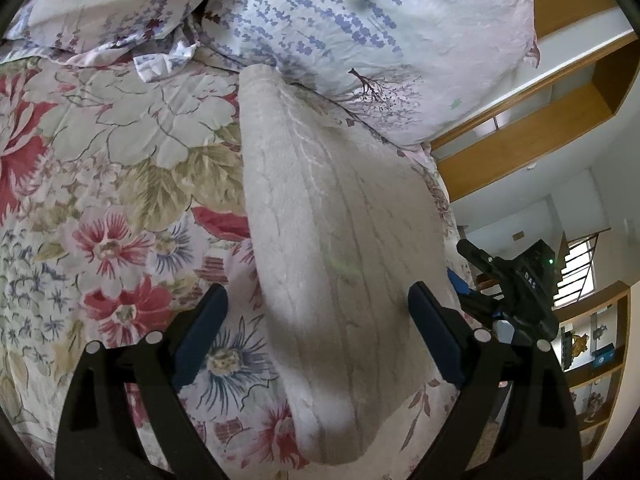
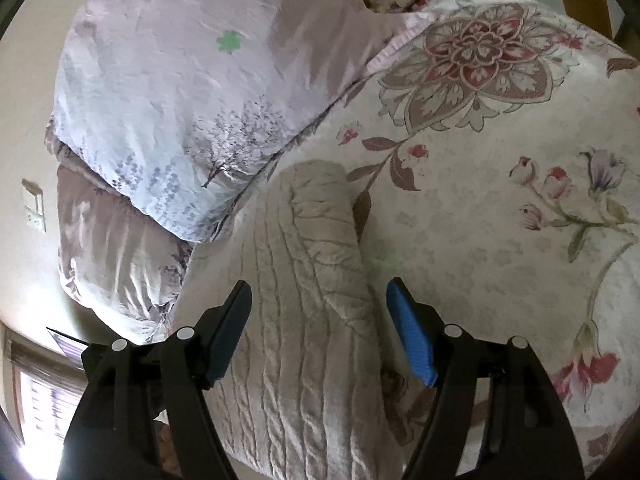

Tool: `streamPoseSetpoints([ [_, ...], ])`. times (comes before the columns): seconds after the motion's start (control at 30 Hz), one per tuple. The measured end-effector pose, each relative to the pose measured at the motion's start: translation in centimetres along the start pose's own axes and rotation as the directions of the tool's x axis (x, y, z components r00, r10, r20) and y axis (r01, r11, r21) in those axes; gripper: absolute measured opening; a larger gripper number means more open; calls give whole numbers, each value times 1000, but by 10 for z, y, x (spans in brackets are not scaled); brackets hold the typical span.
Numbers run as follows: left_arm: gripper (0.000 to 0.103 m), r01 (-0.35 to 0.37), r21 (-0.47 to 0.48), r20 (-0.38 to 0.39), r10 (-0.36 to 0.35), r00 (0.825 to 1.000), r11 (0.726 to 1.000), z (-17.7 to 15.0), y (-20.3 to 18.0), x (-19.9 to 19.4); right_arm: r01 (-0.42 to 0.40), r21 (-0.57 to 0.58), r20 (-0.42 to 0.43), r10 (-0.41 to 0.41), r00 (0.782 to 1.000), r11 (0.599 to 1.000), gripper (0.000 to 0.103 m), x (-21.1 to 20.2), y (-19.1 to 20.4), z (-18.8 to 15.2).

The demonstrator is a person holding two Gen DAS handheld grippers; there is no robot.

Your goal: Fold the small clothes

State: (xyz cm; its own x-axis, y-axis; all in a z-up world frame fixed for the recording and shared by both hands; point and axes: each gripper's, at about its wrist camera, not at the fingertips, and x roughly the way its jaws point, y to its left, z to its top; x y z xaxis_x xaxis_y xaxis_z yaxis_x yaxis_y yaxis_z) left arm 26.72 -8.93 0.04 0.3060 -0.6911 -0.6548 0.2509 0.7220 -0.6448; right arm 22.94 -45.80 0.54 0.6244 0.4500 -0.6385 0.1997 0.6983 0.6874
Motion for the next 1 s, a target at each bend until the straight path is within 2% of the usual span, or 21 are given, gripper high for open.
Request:
streamPoseSetpoints([
  [0.2, 91, -31, 32, -25, 32, 999, 999, 9, -7, 11, -25, 14, -46, 25, 999, 1000, 71, 13, -8, 4],
  [0.37, 92, -91, 119, -25, 95, 995, 989, 19, -20, 23, -70, -18, -83, 68, 994, 997, 71, 19, -4, 4],
  [0.57, 93, -112, 178, -43, 121, 992, 978, 26, -29, 36, -79, -116, -144, 62, 988, 990, 61, 27, 8, 0],
  [0.87, 93, -105, 191, -44, 116, 992, 976, 29, -30, 40, -118, -118, -165, 98, 981, 986, 51, 31, 3, 1],
  [0.93, 89, -96, 177, -41, 104, 994, 980, 28, -27, 39, -134, -105, -178, 114, 977, 985, 42, 34, 2, 0],
  [1.0, 79, -80, 144, -35, 86, 996, 986, 27, -22, 31, -157, -78, -184, 141, 973, 985, 38, 35, 0, -1],
])
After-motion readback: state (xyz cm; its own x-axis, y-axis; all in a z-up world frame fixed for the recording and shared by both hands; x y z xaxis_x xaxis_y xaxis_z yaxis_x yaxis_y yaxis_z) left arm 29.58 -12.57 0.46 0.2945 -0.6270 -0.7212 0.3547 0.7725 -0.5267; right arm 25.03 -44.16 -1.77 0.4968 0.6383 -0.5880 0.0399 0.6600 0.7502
